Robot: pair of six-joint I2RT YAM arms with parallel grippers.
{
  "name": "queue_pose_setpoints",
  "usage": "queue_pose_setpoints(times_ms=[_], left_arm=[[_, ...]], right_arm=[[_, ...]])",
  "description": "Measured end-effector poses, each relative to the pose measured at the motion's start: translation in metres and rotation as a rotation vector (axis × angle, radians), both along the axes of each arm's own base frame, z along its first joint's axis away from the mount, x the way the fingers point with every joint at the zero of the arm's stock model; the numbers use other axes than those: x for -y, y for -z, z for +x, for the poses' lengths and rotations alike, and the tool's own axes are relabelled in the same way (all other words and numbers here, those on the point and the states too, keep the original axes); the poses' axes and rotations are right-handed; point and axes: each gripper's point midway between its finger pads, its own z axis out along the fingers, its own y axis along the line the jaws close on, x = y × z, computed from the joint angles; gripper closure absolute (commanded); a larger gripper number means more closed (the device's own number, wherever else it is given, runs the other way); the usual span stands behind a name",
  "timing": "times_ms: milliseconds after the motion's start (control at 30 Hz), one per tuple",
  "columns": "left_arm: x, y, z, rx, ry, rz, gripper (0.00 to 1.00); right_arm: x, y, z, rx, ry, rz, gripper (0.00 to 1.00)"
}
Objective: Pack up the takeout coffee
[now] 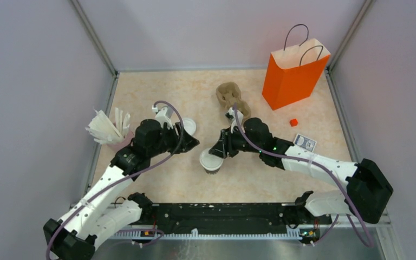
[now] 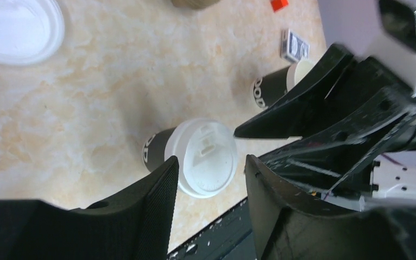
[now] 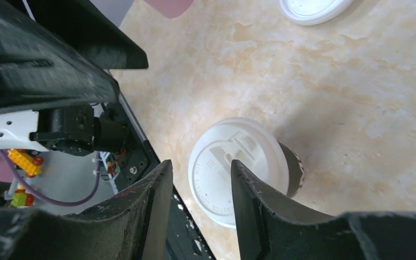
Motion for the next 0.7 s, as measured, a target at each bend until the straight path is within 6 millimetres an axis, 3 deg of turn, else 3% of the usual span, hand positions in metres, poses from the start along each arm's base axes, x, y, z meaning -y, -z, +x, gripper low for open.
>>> queue_pose_setpoints(times_ms=[100,300,700], left_arm=[[0.005,0.021,-0.010,-0.059,0.051,0.006,0.50],[0.012,0.058,-0.019,-0.163,0.108,0.023,0.52],[0.021,0.086,-0.016,-0.206,0.138,0.022,0.59]], right_arm=[[0.010,0.001,0.001,0.004,0.031,-0.033,0.58],[0.027,0.023,0.000,-0.039,0.082,-0.138,0.59],[0.032,0.029,-0.002,-0.058,0.090,-0.166,0.63]])
